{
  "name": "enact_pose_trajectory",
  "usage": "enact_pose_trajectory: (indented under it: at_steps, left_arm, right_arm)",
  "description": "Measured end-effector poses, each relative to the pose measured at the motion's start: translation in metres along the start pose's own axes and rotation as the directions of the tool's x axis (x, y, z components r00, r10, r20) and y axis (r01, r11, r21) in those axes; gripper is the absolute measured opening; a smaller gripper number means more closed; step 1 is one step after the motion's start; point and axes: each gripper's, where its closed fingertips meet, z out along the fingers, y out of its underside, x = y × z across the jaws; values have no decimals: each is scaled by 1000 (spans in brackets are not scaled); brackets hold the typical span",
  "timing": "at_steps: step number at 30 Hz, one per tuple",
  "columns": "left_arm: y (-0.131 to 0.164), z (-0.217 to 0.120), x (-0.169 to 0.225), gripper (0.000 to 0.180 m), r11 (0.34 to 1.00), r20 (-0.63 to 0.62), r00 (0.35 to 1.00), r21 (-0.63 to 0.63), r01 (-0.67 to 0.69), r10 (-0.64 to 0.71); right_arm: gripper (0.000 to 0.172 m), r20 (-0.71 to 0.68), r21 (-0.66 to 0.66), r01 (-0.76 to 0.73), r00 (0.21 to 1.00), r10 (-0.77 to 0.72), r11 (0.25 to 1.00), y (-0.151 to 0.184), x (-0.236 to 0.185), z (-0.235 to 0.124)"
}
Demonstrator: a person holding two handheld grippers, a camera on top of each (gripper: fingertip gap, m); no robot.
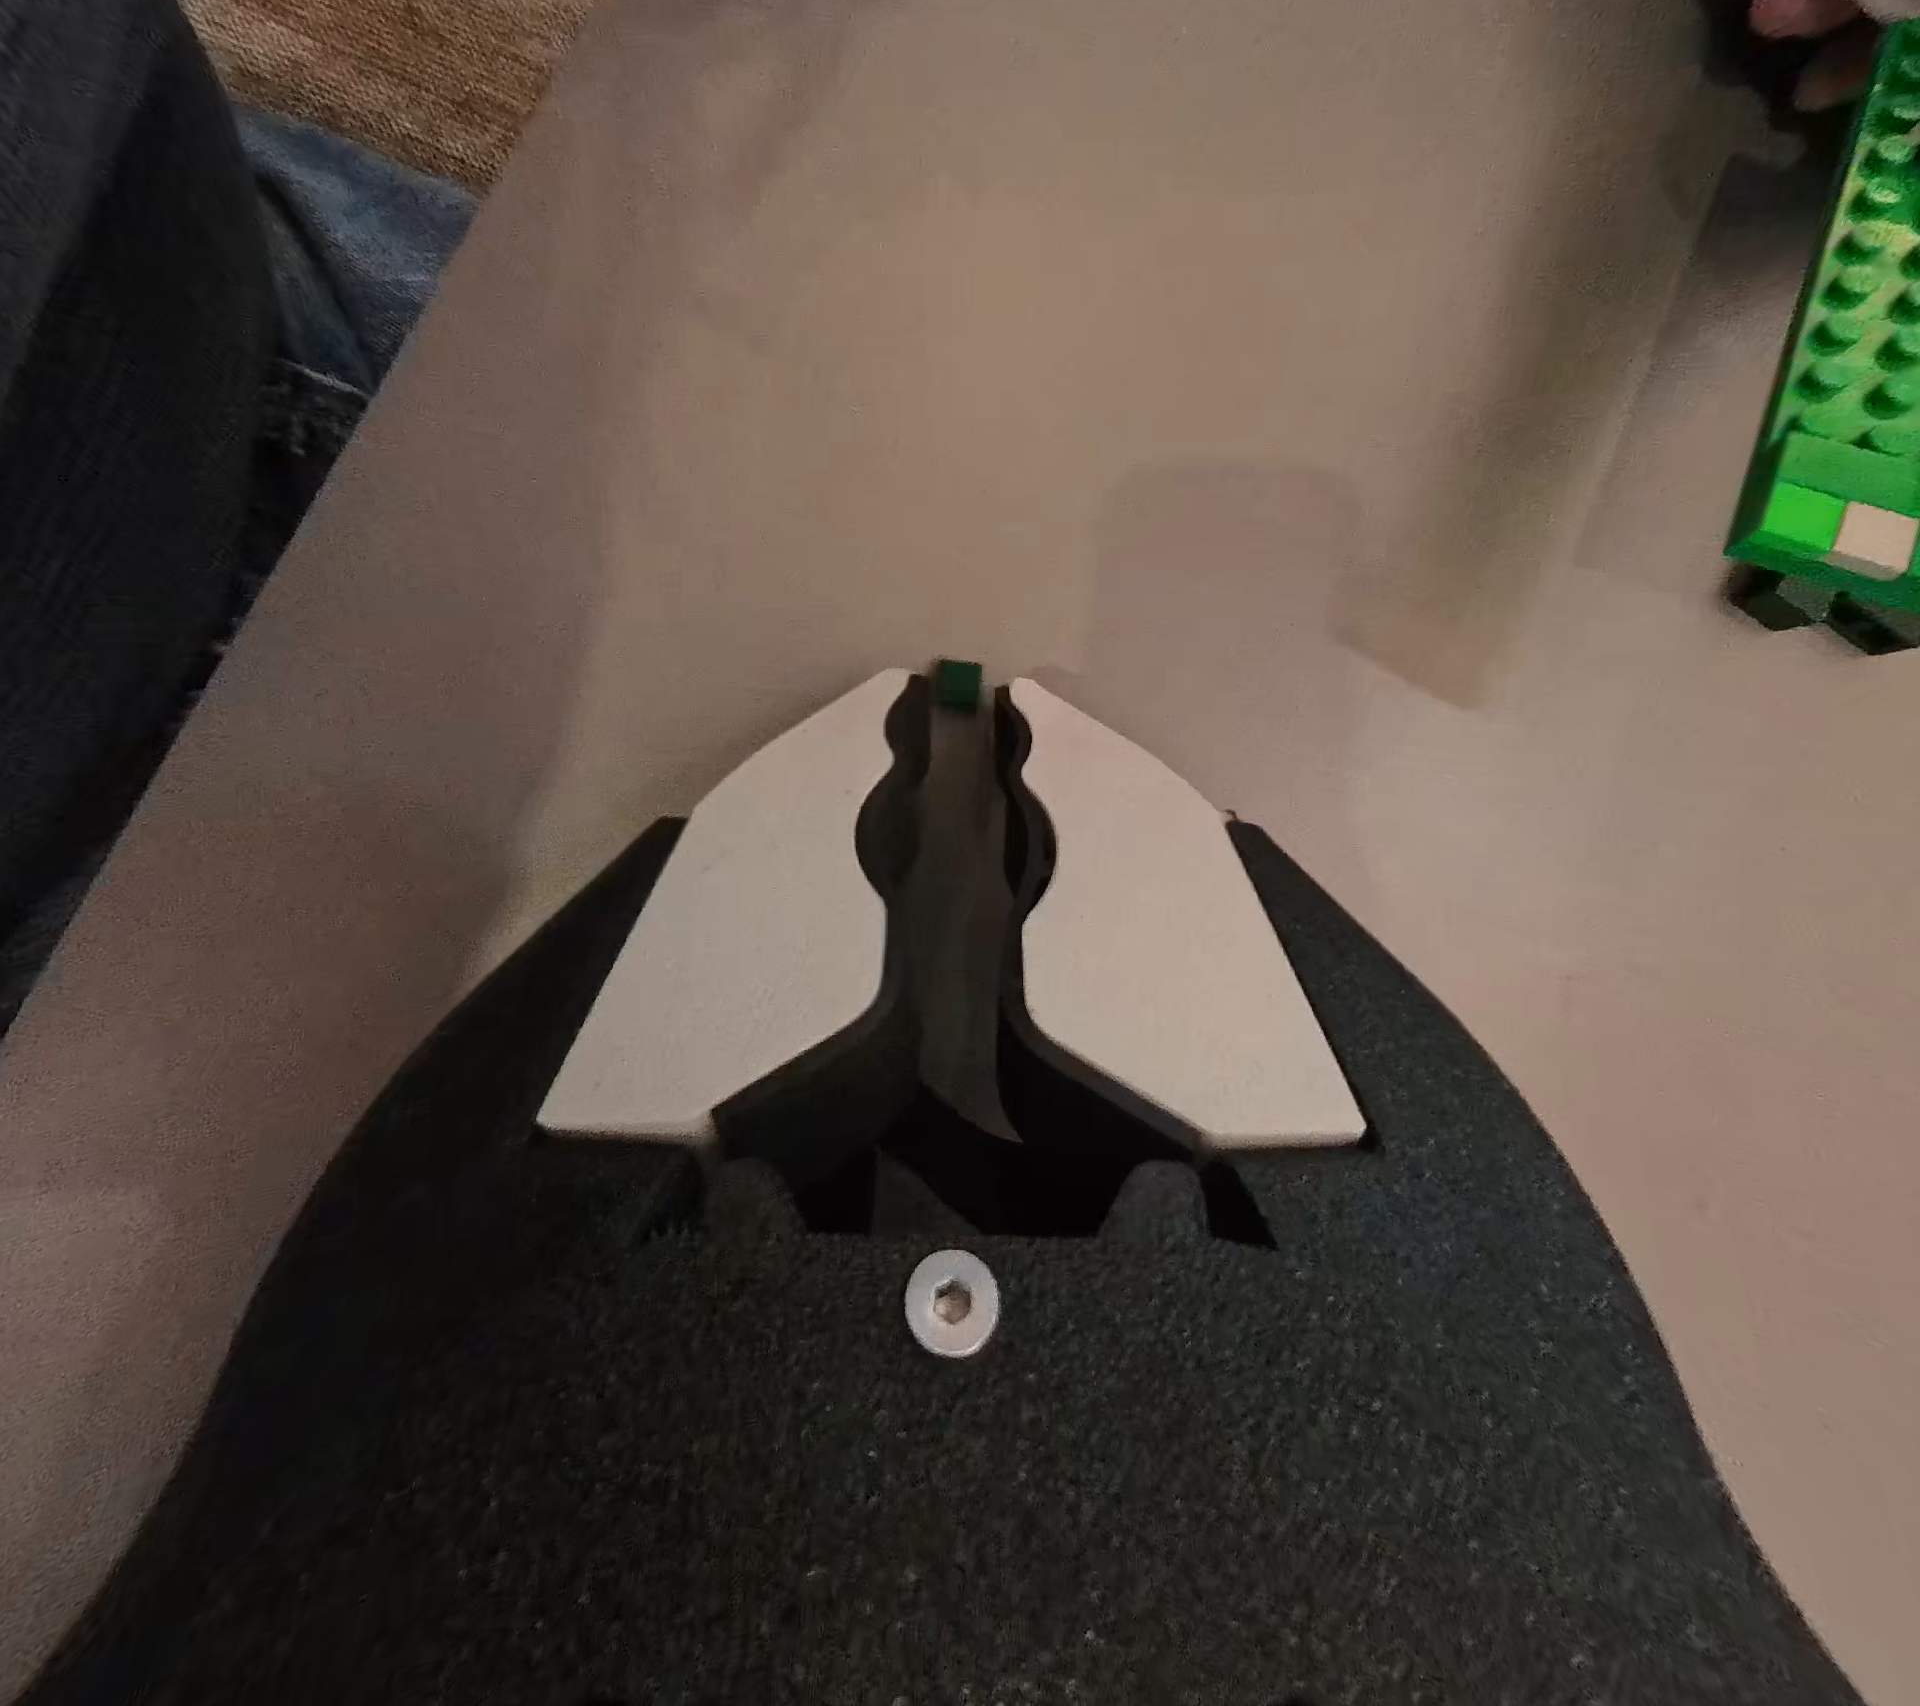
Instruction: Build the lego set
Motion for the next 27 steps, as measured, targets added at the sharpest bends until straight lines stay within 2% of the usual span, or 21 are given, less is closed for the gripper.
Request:
enact_pose_trajectory:
  at_steps: [8, 11, 15, 19, 21, 27]
  left_arm:
    - [-1, 3, -2, 4, 1000, 21, 1000, 24, -1, 0]
    - [1, 10, -3, 4, 1000, 34, 999, 20, 2, -3]
    - [2, 31, -6, 4, 999, 92, 996, 48, -7, 2]
    - [-1, 48, -7, 4, 999, 87, 996, 46, -7, 3]
    - [-1, 54, -8, 4, 999, 88, 996, 32, -1, -2]
    - [-1, 55, -8, 4, 1000, 78, 997, 20, -1, -1]
  right_arm:
    - [8, -44, 4, 14, 999, -14, 1000, -2, 1, 1]
    - [7, -136, 51, 41, 990, -34, 998, -10, 13, -13]
    - [7, -346, 124, 57, 938, -10, 991, -24, 52, -49]
    - [7, -465, 84, 24, 885, 18, 996, -19, 84, -62]
    - [7, -474, 31, -1, 881, 16, 1000, -10, 91, -58]
    - [7, -441, -8, -45, 897, 37, 999, -2, 88, -50]
